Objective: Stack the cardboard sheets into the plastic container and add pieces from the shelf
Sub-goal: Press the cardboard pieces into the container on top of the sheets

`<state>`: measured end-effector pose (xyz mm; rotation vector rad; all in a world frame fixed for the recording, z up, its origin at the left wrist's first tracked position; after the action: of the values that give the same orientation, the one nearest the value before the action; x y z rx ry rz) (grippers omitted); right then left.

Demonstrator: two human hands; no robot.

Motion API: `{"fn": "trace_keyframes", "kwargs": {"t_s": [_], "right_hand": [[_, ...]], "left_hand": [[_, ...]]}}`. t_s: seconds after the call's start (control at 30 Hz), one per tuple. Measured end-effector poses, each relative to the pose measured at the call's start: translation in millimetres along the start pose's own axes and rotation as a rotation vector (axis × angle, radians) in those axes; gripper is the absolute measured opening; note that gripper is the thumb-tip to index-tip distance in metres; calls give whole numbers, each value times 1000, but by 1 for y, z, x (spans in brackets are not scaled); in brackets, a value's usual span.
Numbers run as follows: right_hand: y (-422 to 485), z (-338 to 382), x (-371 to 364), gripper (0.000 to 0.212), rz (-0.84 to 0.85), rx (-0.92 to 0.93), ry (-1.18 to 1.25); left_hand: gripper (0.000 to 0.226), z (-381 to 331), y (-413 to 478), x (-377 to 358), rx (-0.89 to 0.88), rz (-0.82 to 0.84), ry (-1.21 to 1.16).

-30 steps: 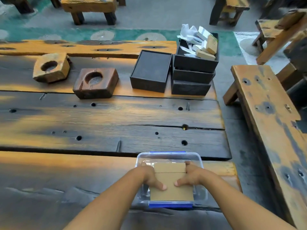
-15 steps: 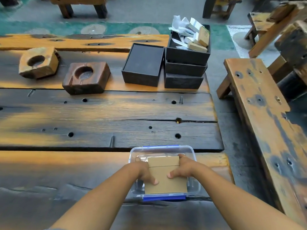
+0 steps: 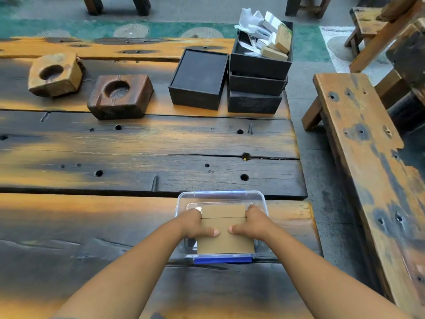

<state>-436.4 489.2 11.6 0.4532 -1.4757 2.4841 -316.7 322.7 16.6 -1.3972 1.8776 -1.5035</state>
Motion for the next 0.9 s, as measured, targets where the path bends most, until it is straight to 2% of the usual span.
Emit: {"fn": "trace_keyframes", "kwargs": {"t_s": [0.07, 0.23, 0.37, 0.53, 0.77, 0.9], "right_hand": [[-2, 1, 1, 71, 55, -8, -5], [0, 2, 3, 88, 115, -34, -57], [3, 4, 3, 93, 129, -75, -111], [1, 5, 6, 91, 178, -85, -64], [-1, 2, 2, 89, 102, -33, -60], [0, 2, 1, 92, 116, -18, -46]], "left_hand": [[83, 1, 2, 2, 5, 53, 43], [91, 3, 10, 2, 51, 84, 150], [101, 2, 13, -3, 87, 53, 148], [102, 6, 15, -3, 64, 55, 109], [104, 8, 18, 2, 66, 49, 102], [107, 9, 17, -1, 71, 44, 99]]}}
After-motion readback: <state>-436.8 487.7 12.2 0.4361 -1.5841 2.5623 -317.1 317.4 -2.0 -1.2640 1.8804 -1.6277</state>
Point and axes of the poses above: each hand's wrist, its own y-axis towards the middle knuckle, its own x-axis out of the back of the hand, z = x × y, the point moved 1 cm from there along y, towards the middle knuckle, and after that the axes turned 13 degrees about z, right-handed, at the moved point
